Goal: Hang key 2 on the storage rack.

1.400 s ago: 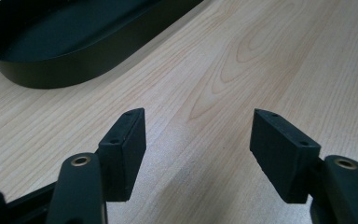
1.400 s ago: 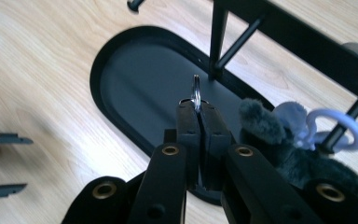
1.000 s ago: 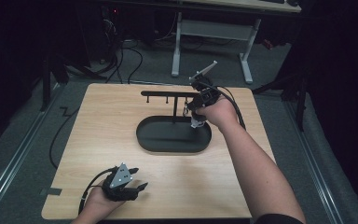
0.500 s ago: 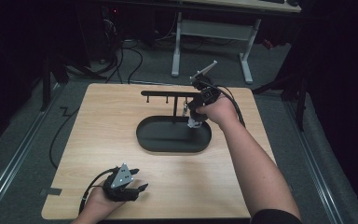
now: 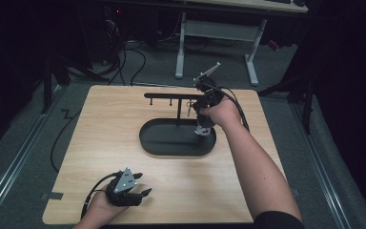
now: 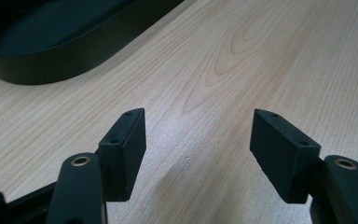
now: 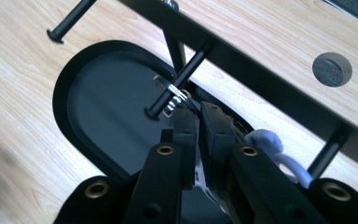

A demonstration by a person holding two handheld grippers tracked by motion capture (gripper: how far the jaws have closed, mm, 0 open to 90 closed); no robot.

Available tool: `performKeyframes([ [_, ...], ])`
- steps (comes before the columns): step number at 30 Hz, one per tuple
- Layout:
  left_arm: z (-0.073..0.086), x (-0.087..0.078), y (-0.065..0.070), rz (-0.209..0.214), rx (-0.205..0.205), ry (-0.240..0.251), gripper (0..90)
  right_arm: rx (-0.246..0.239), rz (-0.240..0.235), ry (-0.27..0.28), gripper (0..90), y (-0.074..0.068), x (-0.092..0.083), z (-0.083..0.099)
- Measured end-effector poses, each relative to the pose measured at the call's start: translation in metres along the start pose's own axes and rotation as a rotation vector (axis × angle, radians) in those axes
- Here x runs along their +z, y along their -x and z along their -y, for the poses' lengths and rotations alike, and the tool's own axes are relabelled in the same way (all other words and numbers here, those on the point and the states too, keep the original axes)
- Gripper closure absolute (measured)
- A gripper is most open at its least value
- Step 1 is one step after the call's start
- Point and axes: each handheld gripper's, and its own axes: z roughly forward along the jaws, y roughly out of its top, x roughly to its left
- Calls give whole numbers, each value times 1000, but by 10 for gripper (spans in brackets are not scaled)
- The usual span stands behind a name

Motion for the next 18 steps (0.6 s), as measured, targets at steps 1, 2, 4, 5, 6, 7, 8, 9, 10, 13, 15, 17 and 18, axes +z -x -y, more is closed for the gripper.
performKeyframes([
  [1,0,0,0,0,0,0,367,5,3,-4,862,0,1,-1],
  [2,0,0,0,-1,-1,0,367,2,5,-1,850,-1,1,-1],
  [4,0,0,-1,0,-4,2,367,12,13,-6,789,-2,3,-2],
  [5,0,0,-1,0,-4,2,367,6,18,-11,766,-2,4,-1],
  [6,1,0,-1,-1,-6,2,367,6,21,-9,748,-3,4,0],
  [7,1,0,-1,-1,-5,2,367,11,26,-12,745,-4,4,2],
  [8,1,1,-1,-2,-6,4,367,18,31,-14,730,-5,3,3],
  [9,0,0,-1,1,-7,1,367,15,25,-12,712,-5,2,7],
  [10,0,0,-1,1,-7,1,367,17,22,-11,702,-5,2,9],
  [13,0,0,0,3,-6,7,367,10,18,-20,665,-7,0,20],
  [15,0,1,0,2,-5,7,367,19,10,-14,634,-9,0,28],
  [17,-1,1,0,4,-6,6,367,14,3,-9,603,-12,1,38],
  [18,-1,2,0,5,-8,4,367,11,6,-6,583,-13,2,44],
])
